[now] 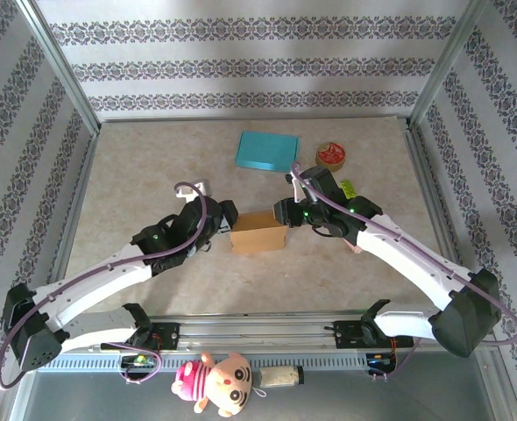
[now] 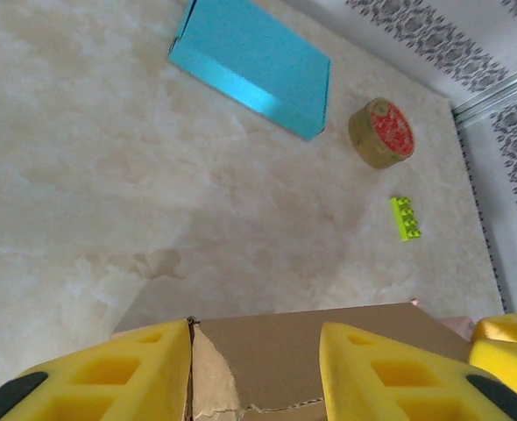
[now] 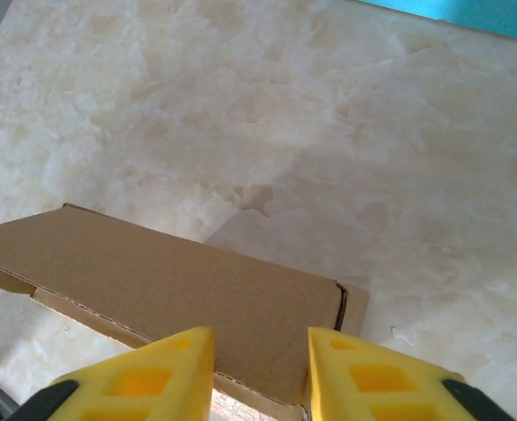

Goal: Fold the paper box

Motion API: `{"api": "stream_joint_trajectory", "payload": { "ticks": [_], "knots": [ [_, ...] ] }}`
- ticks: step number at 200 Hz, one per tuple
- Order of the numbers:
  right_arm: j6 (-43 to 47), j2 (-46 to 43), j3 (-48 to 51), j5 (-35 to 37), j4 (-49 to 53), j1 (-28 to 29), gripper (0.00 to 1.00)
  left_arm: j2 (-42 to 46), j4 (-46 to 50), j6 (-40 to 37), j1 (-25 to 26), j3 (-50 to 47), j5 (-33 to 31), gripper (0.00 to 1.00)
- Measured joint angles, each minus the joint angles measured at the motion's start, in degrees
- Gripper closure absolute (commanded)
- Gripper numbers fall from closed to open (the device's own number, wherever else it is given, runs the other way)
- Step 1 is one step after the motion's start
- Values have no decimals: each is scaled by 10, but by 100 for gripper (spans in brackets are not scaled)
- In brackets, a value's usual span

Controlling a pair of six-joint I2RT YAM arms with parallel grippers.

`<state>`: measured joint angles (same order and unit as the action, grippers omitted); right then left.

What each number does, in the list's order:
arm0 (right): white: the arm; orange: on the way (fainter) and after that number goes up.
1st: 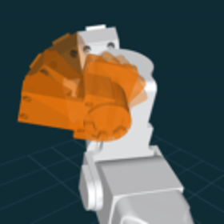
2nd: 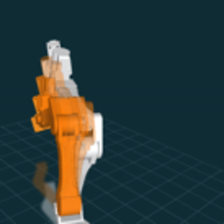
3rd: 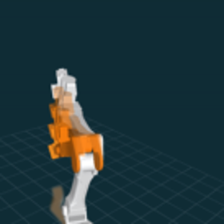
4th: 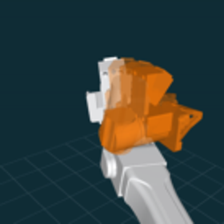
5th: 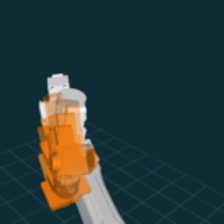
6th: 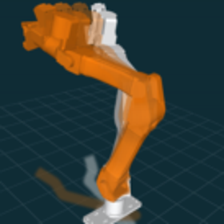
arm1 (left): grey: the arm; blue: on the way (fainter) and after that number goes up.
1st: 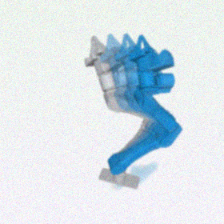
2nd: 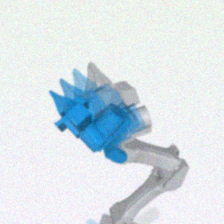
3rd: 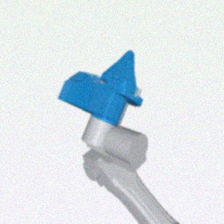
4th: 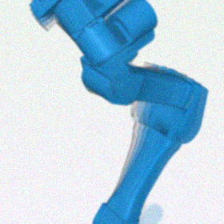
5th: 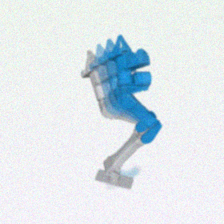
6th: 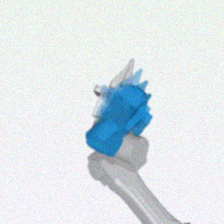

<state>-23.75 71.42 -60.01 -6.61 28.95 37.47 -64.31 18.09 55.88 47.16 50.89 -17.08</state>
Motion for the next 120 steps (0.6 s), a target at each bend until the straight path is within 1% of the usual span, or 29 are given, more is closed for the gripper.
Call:
{"api": "stream_joint_trajectory", "payload": {
  "ticks": [26,62,120],
  "knots": [
    [4,0,0,-5,0,0,73,-6,0,16,0,-8,10,68],
    [4,0,1,-16,0,0,73,-2,-3,32,0,-21,17,78],
    [-8,0,16,-16,-19,3,72,2,-7,34,-10,-28,32,82]
  ]
}}
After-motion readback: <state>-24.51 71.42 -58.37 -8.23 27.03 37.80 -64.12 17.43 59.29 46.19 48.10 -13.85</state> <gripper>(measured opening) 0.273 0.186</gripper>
